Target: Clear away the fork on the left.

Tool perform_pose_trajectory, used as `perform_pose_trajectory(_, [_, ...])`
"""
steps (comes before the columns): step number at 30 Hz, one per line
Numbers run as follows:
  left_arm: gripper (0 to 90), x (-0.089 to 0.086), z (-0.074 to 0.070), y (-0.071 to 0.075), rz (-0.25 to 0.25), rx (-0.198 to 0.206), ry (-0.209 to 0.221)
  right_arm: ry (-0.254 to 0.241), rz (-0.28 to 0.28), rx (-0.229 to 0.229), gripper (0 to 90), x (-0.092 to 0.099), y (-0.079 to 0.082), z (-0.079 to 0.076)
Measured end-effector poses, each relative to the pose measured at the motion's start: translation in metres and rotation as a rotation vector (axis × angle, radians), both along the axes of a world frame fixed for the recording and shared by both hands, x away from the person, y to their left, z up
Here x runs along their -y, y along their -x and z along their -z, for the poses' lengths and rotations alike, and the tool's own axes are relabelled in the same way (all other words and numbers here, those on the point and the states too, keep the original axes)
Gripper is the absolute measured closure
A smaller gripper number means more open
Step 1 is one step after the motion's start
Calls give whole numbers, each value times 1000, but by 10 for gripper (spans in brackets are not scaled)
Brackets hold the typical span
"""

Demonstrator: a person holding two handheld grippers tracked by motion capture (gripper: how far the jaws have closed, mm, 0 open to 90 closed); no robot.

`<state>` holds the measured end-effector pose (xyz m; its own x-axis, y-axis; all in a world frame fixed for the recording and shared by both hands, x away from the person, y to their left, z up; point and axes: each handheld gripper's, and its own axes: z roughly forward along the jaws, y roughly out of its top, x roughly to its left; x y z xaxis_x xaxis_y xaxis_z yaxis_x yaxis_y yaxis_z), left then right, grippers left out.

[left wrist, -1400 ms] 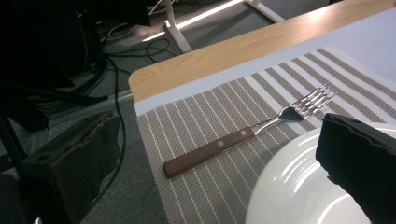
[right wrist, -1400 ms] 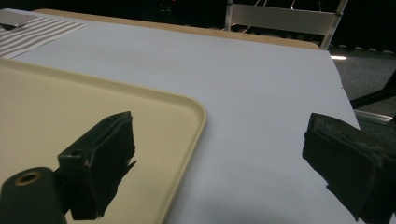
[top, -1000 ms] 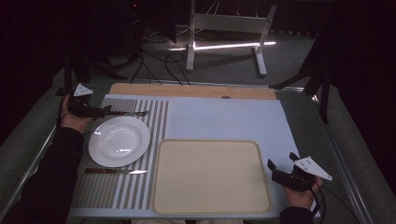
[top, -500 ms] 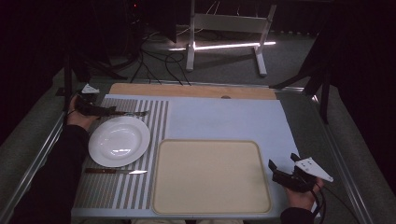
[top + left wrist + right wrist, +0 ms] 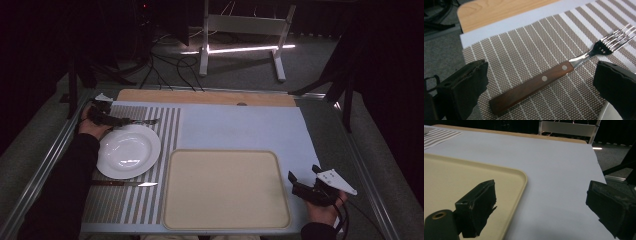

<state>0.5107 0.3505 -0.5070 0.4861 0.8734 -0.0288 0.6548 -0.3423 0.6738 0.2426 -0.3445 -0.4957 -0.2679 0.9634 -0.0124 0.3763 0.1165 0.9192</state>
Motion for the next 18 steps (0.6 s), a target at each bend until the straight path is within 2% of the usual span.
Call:
perform_pose_trajectory(2, [2,1,2,-2,-1,-24,-1,0,0,0,91,0,0,0])
perform_pose_trajectory(5, [2,1,5,-4,-7,-41,7,0,-1,3,91,0,0,0])
perform_pose_trajectory(10, [3,2,6,-7,-7,-62,-2,1,-2,4,91,1,0,-1])
perform_pose_trajectory(18, [110,4,9,-10,5,-90,-23,-1,-1,7,91,2,0,-1])
